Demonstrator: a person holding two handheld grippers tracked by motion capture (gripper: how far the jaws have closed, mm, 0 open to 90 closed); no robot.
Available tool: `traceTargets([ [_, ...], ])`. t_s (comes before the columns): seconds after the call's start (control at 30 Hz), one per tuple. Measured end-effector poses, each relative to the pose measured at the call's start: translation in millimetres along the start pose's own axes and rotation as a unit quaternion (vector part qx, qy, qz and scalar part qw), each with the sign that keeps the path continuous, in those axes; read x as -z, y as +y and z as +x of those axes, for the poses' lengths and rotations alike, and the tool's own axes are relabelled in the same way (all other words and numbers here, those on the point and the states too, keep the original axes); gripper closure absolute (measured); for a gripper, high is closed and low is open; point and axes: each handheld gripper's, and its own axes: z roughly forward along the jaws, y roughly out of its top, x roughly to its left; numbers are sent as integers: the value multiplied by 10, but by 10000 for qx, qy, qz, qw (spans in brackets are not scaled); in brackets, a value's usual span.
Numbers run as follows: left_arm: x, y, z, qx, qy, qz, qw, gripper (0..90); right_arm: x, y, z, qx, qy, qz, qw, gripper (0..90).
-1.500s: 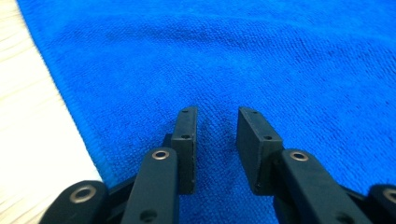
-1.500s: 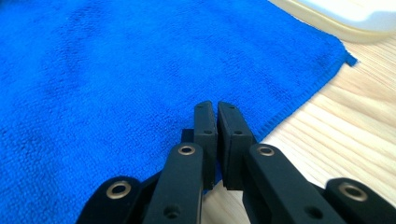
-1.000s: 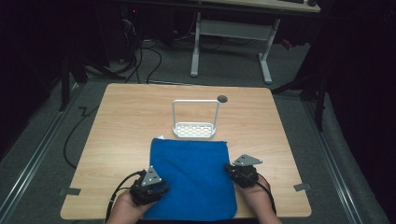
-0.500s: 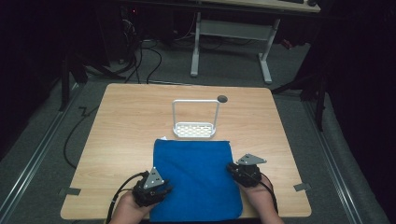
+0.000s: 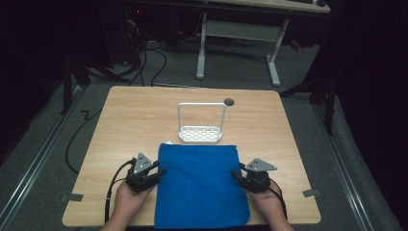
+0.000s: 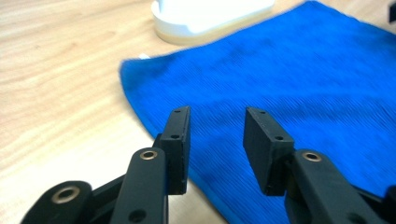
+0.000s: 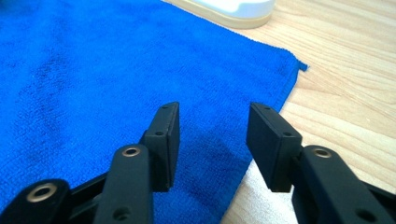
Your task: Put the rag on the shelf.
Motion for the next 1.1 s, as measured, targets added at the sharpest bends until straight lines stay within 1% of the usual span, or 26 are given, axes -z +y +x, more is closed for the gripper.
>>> traceTargets([
  [0.03, 0, 0, 0, 0, 0, 0, 10000, 601, 0, 0, 0, 0, 0, 0, 10000, 543],
  [0.07, -47, 30, 60, 76, 57, 21, 10000, 598, 2, -5, 2, -17, -10, -53, 10000, 538],
  [0.13, -66, 40, 82, 93, 97, 11, 9999, 598, 3, -5, 1, -32, -1, -64, 10000, 538],
  [0.17, -104, 61, 133, 111, 165, 45, 9998, 598, 3, -5, -3, -31, 15, -79, 10000, 538],
  [0.23, -160, 78, 200, 212, 217, 91, 9995, 609, 5, -4, -2, 5, 14, -125, 9999, 539],
  [0.27, -225, 91, 276, 322, 250, 128, 9991, 609, 4, -4, 2, 15, -12, -114, 9999, 539],
  [0.3, -262, 100, 306, 368, 252, 137, 9989, 607, 0, -5, 0, 11, -16, -110, 9999, 539],
  [0.33, -293, 109, 324, 388, 282, 129, 9988, 602, -2, -4, 0, -23, -11, -99, 9999, 538],
  [0.37, -337, 112, 360, 428, 322, 31, 9986, 599, -4, -3, -1, -40, -8, -98, 9999, 535],
  [0.4, -373, 123, 385, 489, 306, 33, 9983, 599, -5, 0, 0, -55, -18, -108, 9999, 532],
  [0.43, -441, 147, 421, 551, 329, 127, 9979, 591, -6, 0, 2, -54, -26, -119, 9999, 527],
  [0.47, -477, 164, 434, 559, 336, 149, 9978, 585, -8, 1, 4, -32, -42, -119, 9999, 522],
  [0.5, -477, 164, 434, 559, 336, 149, 9978, 585, -11, 0, 8, -37, -56, -119, 9999, 519],
  [0.53, -563, 219, 422, 402, 423, 177, 9981, 582, -16, -3, 9, -24, -66, -108, 9999, 510],
  [0.57, -612, 243, 421, 425, 433, 146, 9980, 579, -20, -6, 8, -19, -62, -97, 9999, 506],
  [0.6, -637, 259, 434, 505, 435, 127, 9977, 579, -27, -11, 8, -44, -62, -75, 9999, 503],
  [0.63, -661, 274, 446, 593, 411, 165, 9973, 581, -29, -12, 8, -58, -69, -52, 9999, 502],
  [0.7, -691, 278, 450, 594, 469, 278, 9967, 592, -28, -12, 7, -73, -91, -62, 9999, 499],
  [0.77, -699, 277, 452, 617, 429, 279, 9968, 593, -29, -12, 3, -80, -100, -65, 9999, 498],
  [0.8, -715, 279, 492, 739, 341, 337, 9961, 594, -30, -11, 0, -89, -111, -65, 9999, 495],
  [0.83, -715, 279, 492, 739, 341, 337, 9961, 599, -30, -11, 0, -89, -111, -65, 9999, 495],
  [0.87, -719, 273, 529, 1002, 205, 409, 9939, 622, -31, -5, -17, -149, -120, -76, 9998, 486],
  [0.9, -717, 266, 550, 1091, 92, 392, 9932, 646, -32, 0, -29, -180, -122, -70, 9997, 483],
  [0.97, -719, 267, 542, 1067, 90, 398, 9935, 680, -37, 13, -46, -277, -121, -70, 9995, 480],
  [1.07, -718, 273, 513, 902, 141, 437, 9949, 743, -81, 56, -81, -353, -163, -65, 9992, 486],
  [1.1, -718, 273, 513, 902, 141, 437, 9949, 778, -81, 56, -81, -353, -163, -65, 9992, 486],
])
